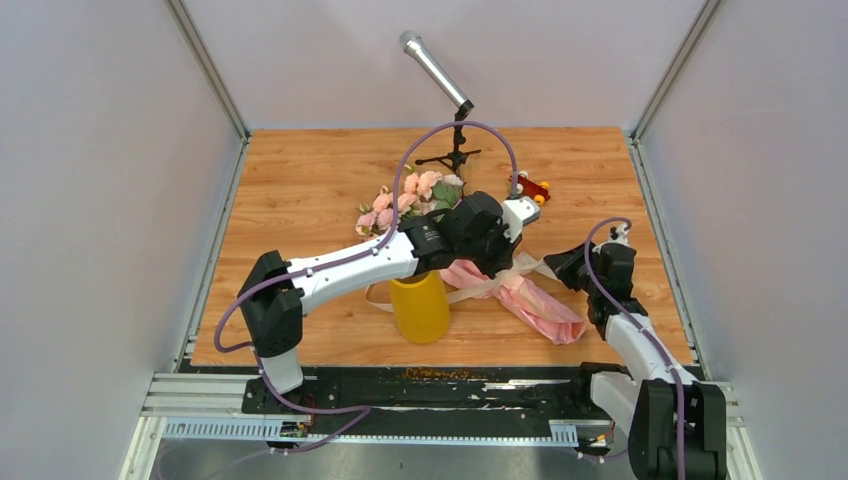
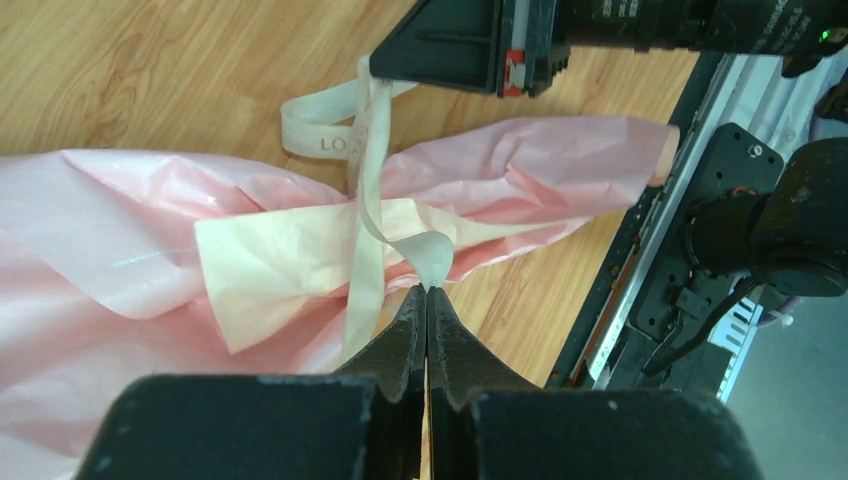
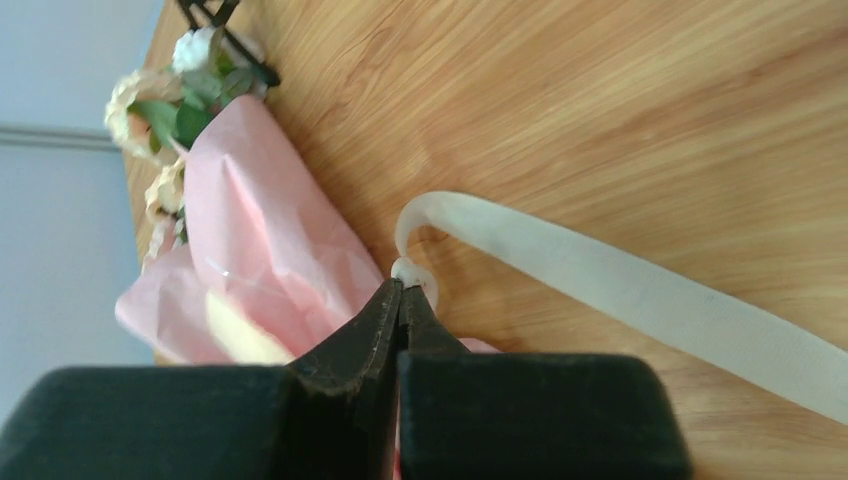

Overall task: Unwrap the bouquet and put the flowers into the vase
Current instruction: Untie the ribbon from the wrapping paper.

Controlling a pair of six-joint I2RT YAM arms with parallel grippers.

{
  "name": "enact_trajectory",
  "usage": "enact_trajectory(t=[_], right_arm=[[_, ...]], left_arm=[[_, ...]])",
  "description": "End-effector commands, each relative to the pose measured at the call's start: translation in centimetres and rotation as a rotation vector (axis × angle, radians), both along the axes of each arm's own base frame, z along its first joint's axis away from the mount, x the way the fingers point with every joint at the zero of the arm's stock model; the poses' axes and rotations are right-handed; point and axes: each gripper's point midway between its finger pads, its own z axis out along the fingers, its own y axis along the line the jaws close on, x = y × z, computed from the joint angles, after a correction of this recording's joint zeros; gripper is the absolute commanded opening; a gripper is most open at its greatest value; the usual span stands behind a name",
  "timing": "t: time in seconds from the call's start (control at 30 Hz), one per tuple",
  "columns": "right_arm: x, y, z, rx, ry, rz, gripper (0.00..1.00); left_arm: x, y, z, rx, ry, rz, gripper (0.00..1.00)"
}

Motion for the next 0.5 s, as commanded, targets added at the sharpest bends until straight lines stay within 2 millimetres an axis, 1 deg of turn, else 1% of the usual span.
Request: enact_trajectory(t=[0.0,0.07,0.17,0.3,0.33,0.4,0.47], right_arm=[[1.5,-3.2,0.6,-0.046,-0.012,-0.103,0.00],[1.6,-4.5,-0.3,-0.045,0.020,-0.144,0.00],[1.6,-5.9,-1.3,-0.026,0.056,-0.175,0.00],[1.7,-6.8,-1.8,-0.007,0.071,-0.183,0.00],[1.7,-6.7,-1.7,-0.006,0.068,-0.177,0.02],[1.7,-6.5,-1.4,-0.001,0.059,-0.160,0.08],[1.7,-6.2,-1.1,0.005,0.046,-0.141,0.15]], left_arm=[[-0.3,-0.9,1.5,-0.024,-0.040,-0.068,0.00],[-0.4,-0.8,1.8,-0.030,-0.048,-0.077,0.00],[-0.6,-0.6,2.4,-0.043,-0.063,-0.093,0.00],[-0.8,-0.1,2.5,-0.039,-0.075,-0.100,0.00],[-0.8,0.0,2.4,-0.035,-0.076,-0.100,0.00],[-0.9,0.2,2.3,-0.027,-0.078,-0.103,0.02],[-0.9,0.3,2.2,-0.017,-0.076,-0.103,0.09]])
